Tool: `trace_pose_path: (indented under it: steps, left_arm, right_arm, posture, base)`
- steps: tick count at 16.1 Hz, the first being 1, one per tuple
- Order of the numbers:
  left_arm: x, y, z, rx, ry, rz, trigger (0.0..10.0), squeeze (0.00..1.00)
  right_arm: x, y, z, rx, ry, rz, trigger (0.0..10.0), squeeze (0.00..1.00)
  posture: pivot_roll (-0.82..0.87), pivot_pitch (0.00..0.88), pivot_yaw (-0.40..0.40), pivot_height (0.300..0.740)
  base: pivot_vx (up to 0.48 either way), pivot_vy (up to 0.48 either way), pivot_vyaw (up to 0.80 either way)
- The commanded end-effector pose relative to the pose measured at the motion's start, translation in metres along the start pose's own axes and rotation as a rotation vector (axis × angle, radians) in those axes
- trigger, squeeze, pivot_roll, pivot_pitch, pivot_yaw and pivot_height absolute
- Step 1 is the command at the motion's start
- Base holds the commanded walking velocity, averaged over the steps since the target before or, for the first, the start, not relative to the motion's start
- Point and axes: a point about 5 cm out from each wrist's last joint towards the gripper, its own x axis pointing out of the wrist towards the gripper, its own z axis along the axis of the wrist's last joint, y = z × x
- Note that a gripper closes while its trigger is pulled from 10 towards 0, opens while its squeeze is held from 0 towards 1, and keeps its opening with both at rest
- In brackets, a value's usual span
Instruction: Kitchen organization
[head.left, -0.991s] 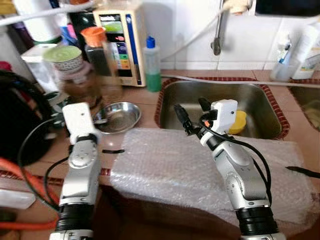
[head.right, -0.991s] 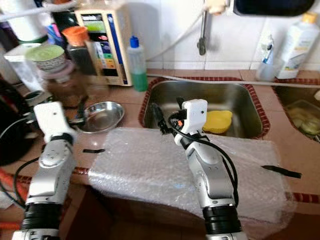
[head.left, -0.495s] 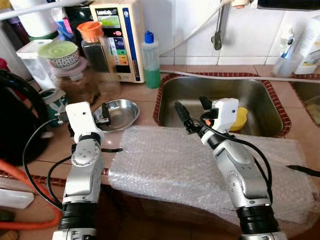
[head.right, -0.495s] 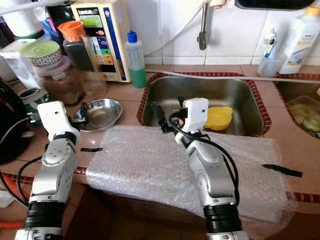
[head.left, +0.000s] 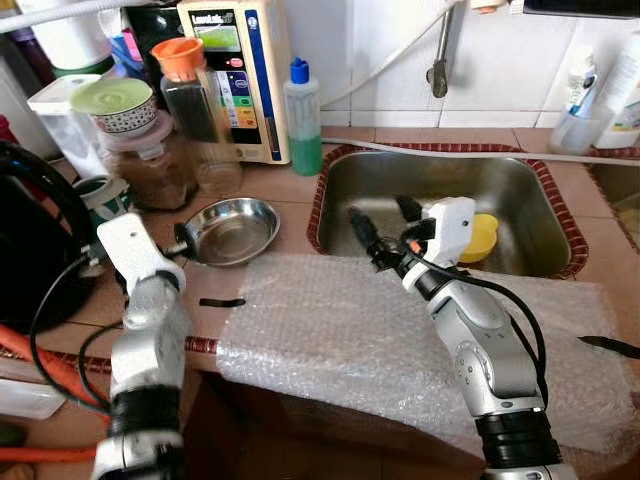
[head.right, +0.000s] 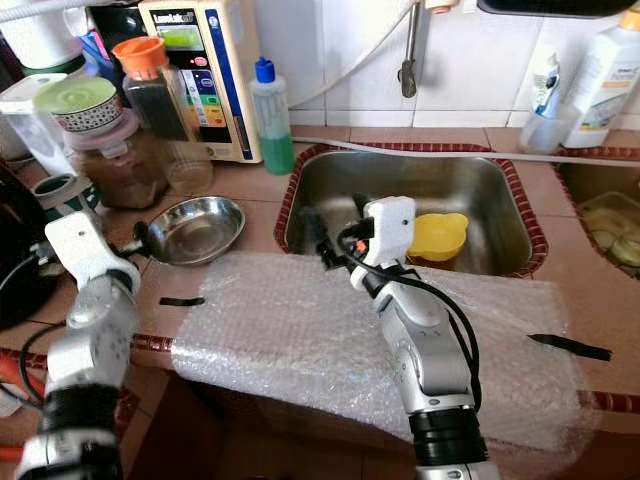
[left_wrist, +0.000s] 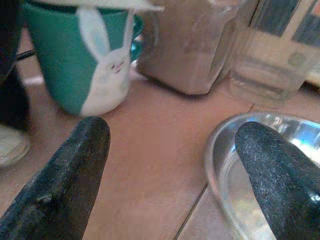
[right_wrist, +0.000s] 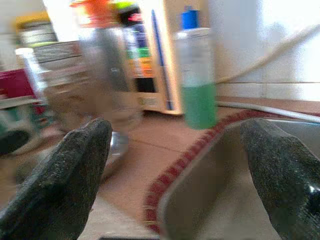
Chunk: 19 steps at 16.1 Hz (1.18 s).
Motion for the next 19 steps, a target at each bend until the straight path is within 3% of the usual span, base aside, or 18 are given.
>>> trace_pose_path:
  steps: [1,5,6,12,13,19]
  left_arm:
    - [0.005,-0.003,0.007,-0.012,0.003,-0.021,10.0,0.0]
    - [0.013,-0.022,0.005,-0.069,0.093,-0.077,10.0,0.0]
    - [0.012,-0.023,-0.005,-0.074,0.172,-0.067,10.0,0.0]
    - [0.01,-0.02,-0.028,-0.055,0.335,-0.059,10.0,0.0]
    - [0.009,-0.019,-0.031,-0.05,0.355,-0.06,0.0,0.0]
    - [0.01,-0.015,-0.031,-0.122,0.398,-0.038,0.0,0.0]
  right_arm:
    - [0.002,0.011,0.005,0.002,-0.013,0.068,10.0,0.88]
    - [-0.003,0.027,0.0,0.0,0.019,0.191,10.0,0.86]
    - [-0.004,0.028,-0.001,-0.004,0.023,0.195,10.0,0.85]
    - [-0.007,0.038,0.001,-0.02,0.05,0.293,10.0,0.8]
    - [-0.007,0.039,0.0,-0.026,0.054,0.298,10.0,0.79]
    - [-0.007,0.039,0.0,-0.041,0.063,0.3,10.0,0.73]
  posture:
    - [0.01,0.033,0.108,0.74]
    - [0.0,0.033,0.113,0.74]
    - [0.0,0.033,0.113,0.74]
    - [-0.01,0.03,0.116,0.74]
    - [-0.01,0.03,0.116,0.74]
    - [-0.01,0.03,0.12,0.74]
  base:
    - [0.0,0.0,0.0]
    - [0.0,0.0,0.0]
    - [0.0,0.0,0.0]
    - [0.0,0.0,0.0]
    - [0.0,0.0,0.0]
    - [0.0,0.0,0.0]
